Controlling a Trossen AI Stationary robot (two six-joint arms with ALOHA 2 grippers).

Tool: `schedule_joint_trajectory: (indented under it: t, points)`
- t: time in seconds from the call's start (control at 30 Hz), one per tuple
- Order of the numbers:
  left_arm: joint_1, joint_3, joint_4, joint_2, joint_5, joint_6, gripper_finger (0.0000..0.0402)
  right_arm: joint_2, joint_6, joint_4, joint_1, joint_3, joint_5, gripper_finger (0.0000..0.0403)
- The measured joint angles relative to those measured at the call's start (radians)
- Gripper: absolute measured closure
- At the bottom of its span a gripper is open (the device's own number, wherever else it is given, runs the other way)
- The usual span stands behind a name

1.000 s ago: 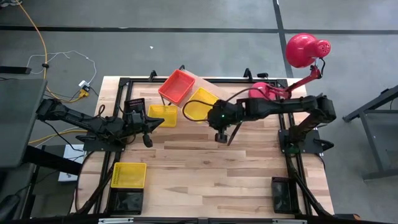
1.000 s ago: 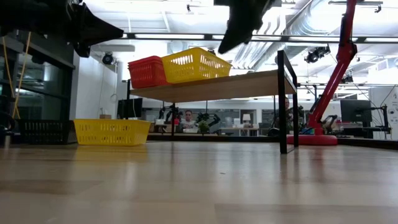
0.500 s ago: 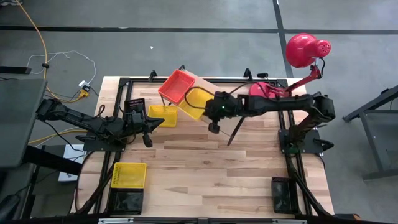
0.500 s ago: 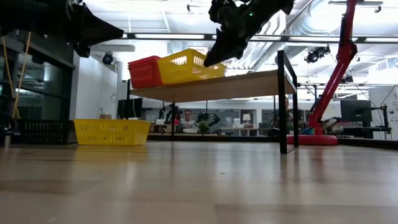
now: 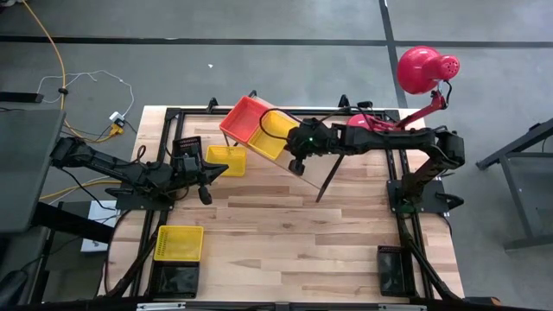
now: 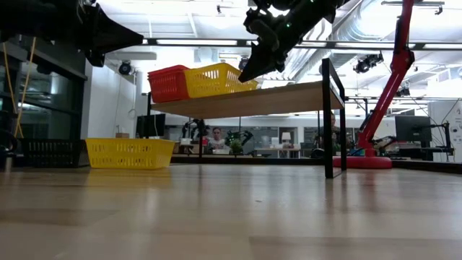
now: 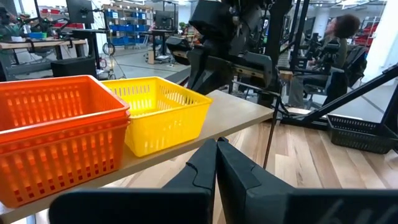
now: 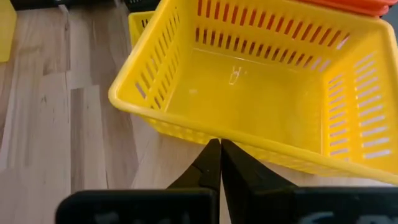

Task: Stack baskets on shelf by color
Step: Put the bottom right yellow bin on the shelf, then stack the top yellow bin on top of the yellow bin on the shelf

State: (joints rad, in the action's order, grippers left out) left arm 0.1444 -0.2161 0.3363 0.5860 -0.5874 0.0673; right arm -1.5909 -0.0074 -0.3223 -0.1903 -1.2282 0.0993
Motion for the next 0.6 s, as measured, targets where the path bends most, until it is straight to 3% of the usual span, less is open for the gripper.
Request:
schedule_joint_trajectory:
  t: [0.37,0.6]
  points:
    - [0.000,0.000,-0.004,0.000,0.000,0.000,0.0401,0.045,0.002,-0.157,0.023,0.000,-0.004,0.0403]
    - [0.001,0.000,-0.008,0.000,0.009,0.017,0.0401,0.148,0.022,-0.265,0.112,0.000,0.039,0.0403]
